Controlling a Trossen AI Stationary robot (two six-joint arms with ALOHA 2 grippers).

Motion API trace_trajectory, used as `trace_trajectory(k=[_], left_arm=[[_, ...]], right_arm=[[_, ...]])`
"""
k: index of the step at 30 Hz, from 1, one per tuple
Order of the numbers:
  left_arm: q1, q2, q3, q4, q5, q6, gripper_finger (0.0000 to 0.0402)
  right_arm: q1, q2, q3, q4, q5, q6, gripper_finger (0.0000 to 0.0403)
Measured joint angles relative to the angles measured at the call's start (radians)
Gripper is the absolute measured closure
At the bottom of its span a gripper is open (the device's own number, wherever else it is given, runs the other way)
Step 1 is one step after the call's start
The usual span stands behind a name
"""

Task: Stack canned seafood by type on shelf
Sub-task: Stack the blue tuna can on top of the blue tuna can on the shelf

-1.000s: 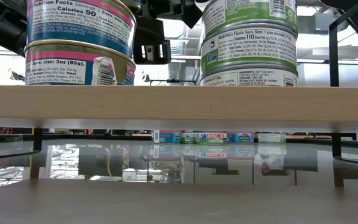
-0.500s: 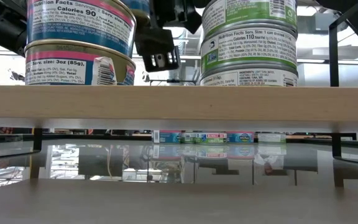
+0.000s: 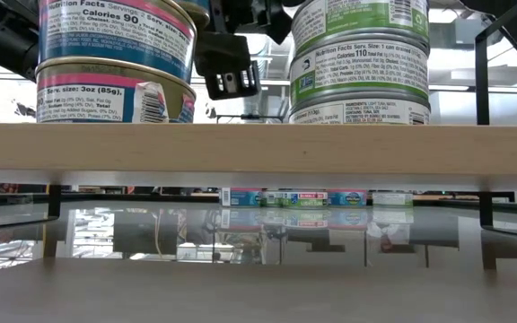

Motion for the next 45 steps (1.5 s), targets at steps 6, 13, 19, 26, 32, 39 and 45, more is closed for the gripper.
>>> trace_trajectory(k=[6, 13, 19, 26, 32, 39, 45], left_arm=[[0.0, 0.0, 0.0, 0.0, 0.0, -0.001, 0.0084], [0.0, 0.0, 0.0, 0.0, 0.0, -0.001, 0.0084], [0.0, 0.0, 0.0, 0.001, 0.0, 0.0, 0.0084], [0.0, 0.0, 0.0, 0.001, 0.001, -0.001, 0.0084], [0.0, 0.0, 0.0, 0.0, 0.001, -0.001, 0.0084], [0.0, 0.0, 0.0, 0.0, 0.015, -0.002, 0.0084], [0.0, 0.0, 0.0, 0.002, 0.015, -0.002, 0.0084]], right_arm=[[0.006, 0.0, 0.0, -0.02, 0.027, -0.004, 0.0076], [0.005, 0.0, 0.0, -0.057, 0.066, -0.007, 0.0076], [0.017, 0.0, 0.0, -0.043, 0.053, 0.005, 0.0076], [0.021, 0.0, 0.064, -0.091, 0.072, 0.013, 0.0076], [0.024, 0.0, 0.107, -0.126, 0.108, 0.006, 0.0076], [0.025, 0.003, 0.107, -0.188, 0.138, -0.027, 0.0076], [0.025, 0.003, 0.107, -0.23, 0.165, -0.068, 0.0076]])
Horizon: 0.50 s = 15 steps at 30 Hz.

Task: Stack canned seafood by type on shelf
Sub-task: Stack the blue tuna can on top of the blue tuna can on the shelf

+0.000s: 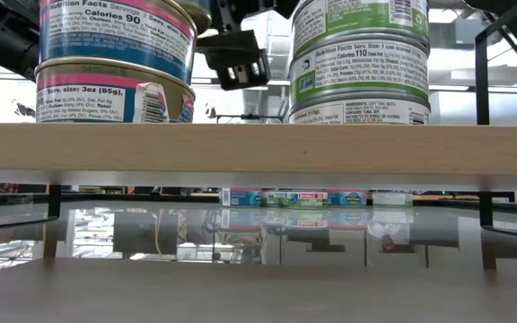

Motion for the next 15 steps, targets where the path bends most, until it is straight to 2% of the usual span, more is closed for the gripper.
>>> trace_trajectory(k=[4, 8, 15], left_arm=[[0.0, 0.0, 0.0, 0.0, 0.0, 0.0, 0.0084], [0.0, 0.0, 0.0, 0.0, -0.001, 0.003, 0.0084], [0.0, 0.0, 0.0, -0.001, -0.002, 0.003, 0.0084]], right_arm=[[-0.006, -0.001, 0.0, -0.021, 0.041, -0.006, 0.0076], [0.003, -0.002, 0.0, -0.016, 0.135, -0.014, 0.0076], [0.037, -0.002, 0.0, 0.034, 0.148, -0.013, 0.0076]])
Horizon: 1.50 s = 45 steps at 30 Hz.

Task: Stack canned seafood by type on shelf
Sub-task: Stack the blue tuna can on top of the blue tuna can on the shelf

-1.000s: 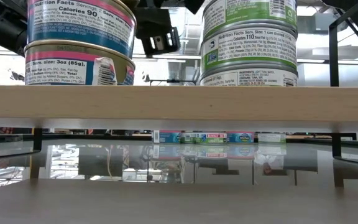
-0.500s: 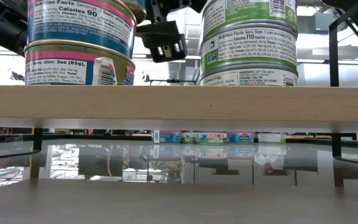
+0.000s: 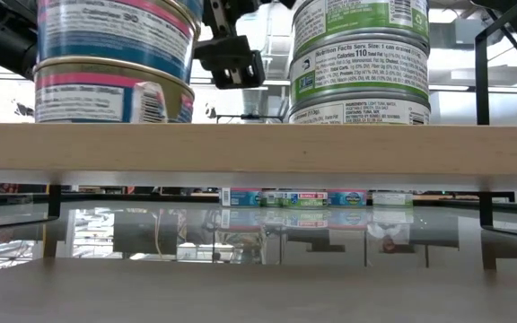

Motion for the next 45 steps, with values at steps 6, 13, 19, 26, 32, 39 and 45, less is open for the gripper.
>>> trace_trajectory(k=[6, 13, 19, 26, 32, 39, 45], left_arm=[[0.0, 0.0, 0.0, 0.0, -0.002, -0.001, 0.0084], [0.0, 0.0, 0.0, 0.0, -0.003, -0.002, 0.0084], [0.0, 0.0, 0.0, -0.003, -0.002, -0.003, 0.0084], [0.0, 0.0, 0.0, -0.019, 0.03, -0.036, 0.0084], [0.0, 0.0, 0.0, -0.052, 0.036, -0.067, 0.0084], [0.0, 0.0, 0.0, -0.101, 0.071, -0.122, 0.0084], [0.0, 0.0, 0.0, -0.117, 0.066, -0.134, 0.0084]], right_arm=[[0.012, 0.0, 0.0, 0.017, 0.051, -0.021, 0.0076], [0.002, -0.015, -0.001, -0.004, 0.078, -0.095, 0.0076], [-0.047, -0.106, 0.001, -0.176, 0.236, -0.263, 0.0076], [-0.102, -0.202, 0.001, -0.553, 0.753, -0.444, 0.0076], [-0.186, -0.214, -0.001, -0.756, 0.921, -0.449, 0.0076], [-0.256, -0.264, -0.215, -0.629, 0.944, -0.506, 0.0076], [-0.337, -0.434, -0.575, -0.347, 0.978, -0.484, 0.0076]])
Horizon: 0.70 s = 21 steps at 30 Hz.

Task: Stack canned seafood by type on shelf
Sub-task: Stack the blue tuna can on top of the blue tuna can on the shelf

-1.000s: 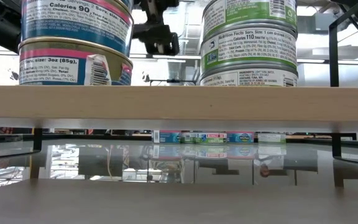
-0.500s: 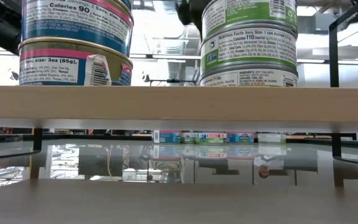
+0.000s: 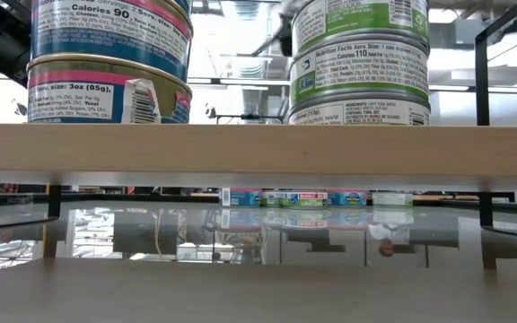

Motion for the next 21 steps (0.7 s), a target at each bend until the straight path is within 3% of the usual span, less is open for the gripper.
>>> trace_trajectory(k=[4, 10, 15, 21], left_arm=[[0.0, 0.0, 0.0, 0.003, -0.036, 0.001, 0.0084], [0.0, 0.0, 0.0, 0.02, -0.11, 0.012, 0.0084], [0.0, 0.001, 0.0, 0.094, -0.125, 0.03, 0.0084], [0.0, 0.001, 0.0, 0.108, -0.123, 0.046, 0.0084]], right_arm=[[-0.025, -0.143, -0.205, 0.163, 0.119, 0.051, 0.0076], [-0.073, -0.303, -0.399, 0.288, 0.169, 0.125, 0.0076], [-0.134, -0.347, -0.509, 0.349, 0.169, 0.127, 0.0076], [-0.202, -0.352, -0.65, 0.557, 0.17, 0.087, 0.0076]])
